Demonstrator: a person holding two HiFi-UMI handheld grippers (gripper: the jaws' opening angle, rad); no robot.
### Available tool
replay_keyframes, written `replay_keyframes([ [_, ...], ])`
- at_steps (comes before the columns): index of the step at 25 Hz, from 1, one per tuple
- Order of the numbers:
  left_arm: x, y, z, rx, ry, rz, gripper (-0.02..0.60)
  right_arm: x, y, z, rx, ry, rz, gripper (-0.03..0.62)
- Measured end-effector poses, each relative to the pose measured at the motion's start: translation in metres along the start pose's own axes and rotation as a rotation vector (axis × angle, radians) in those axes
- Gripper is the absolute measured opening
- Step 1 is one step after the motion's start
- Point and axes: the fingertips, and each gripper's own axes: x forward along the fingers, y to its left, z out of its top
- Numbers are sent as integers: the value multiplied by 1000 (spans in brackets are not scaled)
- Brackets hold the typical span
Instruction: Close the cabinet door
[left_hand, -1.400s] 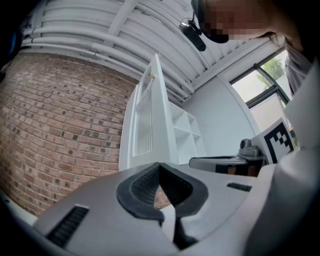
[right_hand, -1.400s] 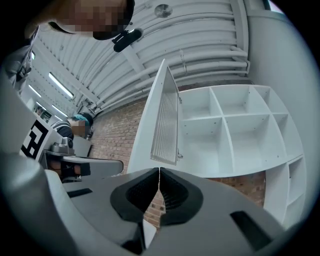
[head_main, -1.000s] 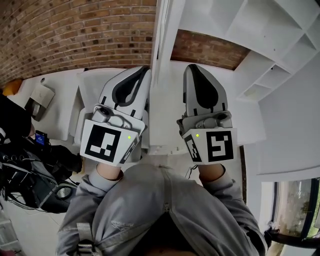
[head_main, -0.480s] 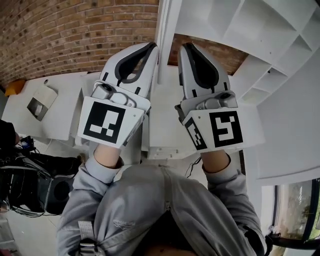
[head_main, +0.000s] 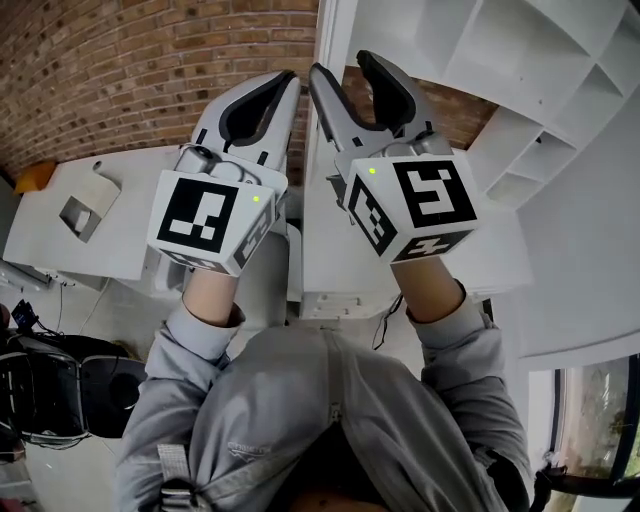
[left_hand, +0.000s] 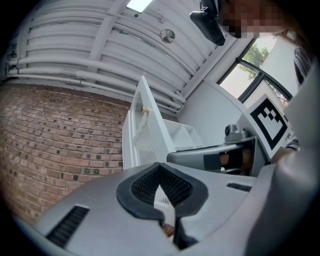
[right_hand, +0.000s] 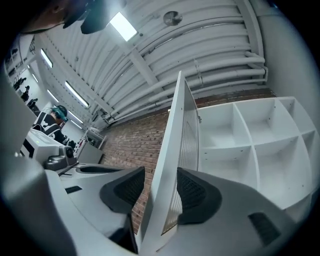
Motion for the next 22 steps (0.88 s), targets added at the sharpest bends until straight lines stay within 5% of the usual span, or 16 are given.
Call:
replay_keyframes([
  [22, 16, -3, -24, -63, -2, -57, 6, 11, -10, -22, -78, 31, -70, 209],
])
